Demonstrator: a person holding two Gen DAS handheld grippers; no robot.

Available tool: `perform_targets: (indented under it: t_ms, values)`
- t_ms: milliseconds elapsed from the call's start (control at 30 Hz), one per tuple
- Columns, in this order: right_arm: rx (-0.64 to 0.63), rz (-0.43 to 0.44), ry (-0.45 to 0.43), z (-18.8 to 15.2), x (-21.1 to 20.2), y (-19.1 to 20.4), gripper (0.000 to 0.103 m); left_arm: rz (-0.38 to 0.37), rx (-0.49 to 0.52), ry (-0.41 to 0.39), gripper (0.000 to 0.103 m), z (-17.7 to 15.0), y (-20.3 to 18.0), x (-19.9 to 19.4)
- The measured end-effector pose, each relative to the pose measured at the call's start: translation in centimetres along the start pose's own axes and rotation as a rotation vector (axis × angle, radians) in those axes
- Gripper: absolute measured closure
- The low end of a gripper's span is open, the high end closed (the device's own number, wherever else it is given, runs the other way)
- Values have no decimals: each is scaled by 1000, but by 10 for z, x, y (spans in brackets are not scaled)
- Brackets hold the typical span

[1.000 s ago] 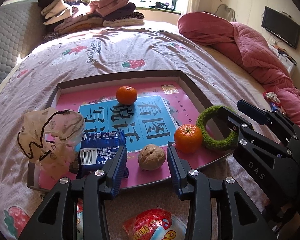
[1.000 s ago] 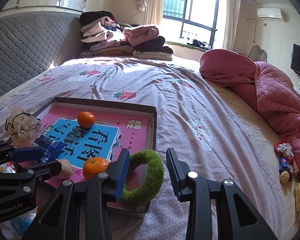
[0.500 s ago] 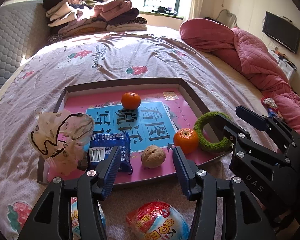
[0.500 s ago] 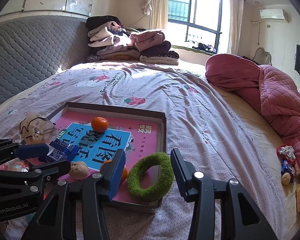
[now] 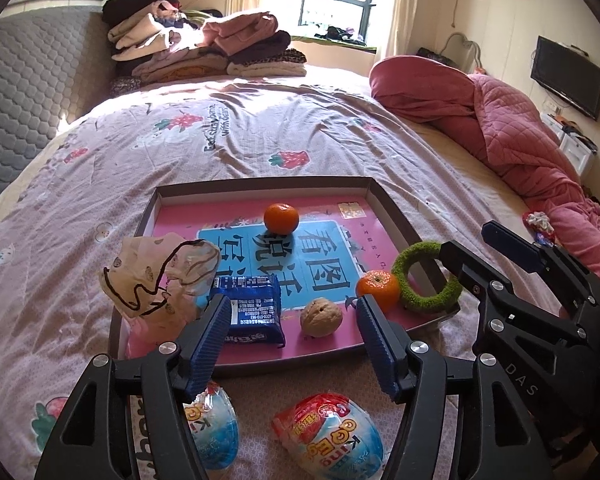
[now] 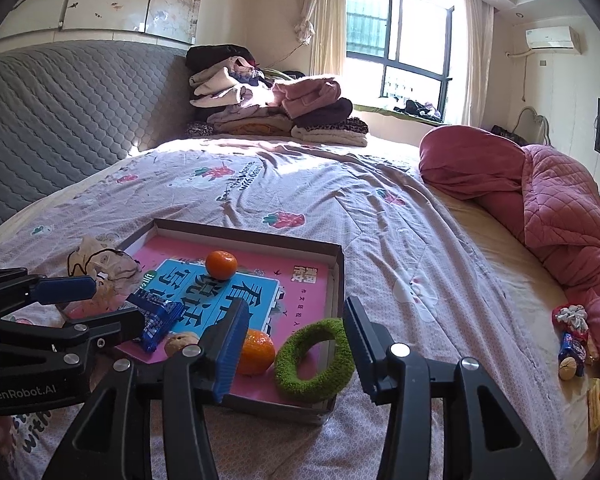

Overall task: Organize objects
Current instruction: 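Pull both open tools back from the tray toward the wrapped blue eggs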

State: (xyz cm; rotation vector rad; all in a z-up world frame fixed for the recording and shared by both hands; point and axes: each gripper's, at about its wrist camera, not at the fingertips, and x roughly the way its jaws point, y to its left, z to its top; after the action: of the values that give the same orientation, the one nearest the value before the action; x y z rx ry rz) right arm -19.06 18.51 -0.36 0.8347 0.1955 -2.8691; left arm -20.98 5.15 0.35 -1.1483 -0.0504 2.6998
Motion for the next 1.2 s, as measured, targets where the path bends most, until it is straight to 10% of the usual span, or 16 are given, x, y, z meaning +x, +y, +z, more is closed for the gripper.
perform_targets:
  t_ms: [1200]
  values:
    - [34,75,-140,4,-93,33,47,39,-12,-86,35,-18,13,-74]
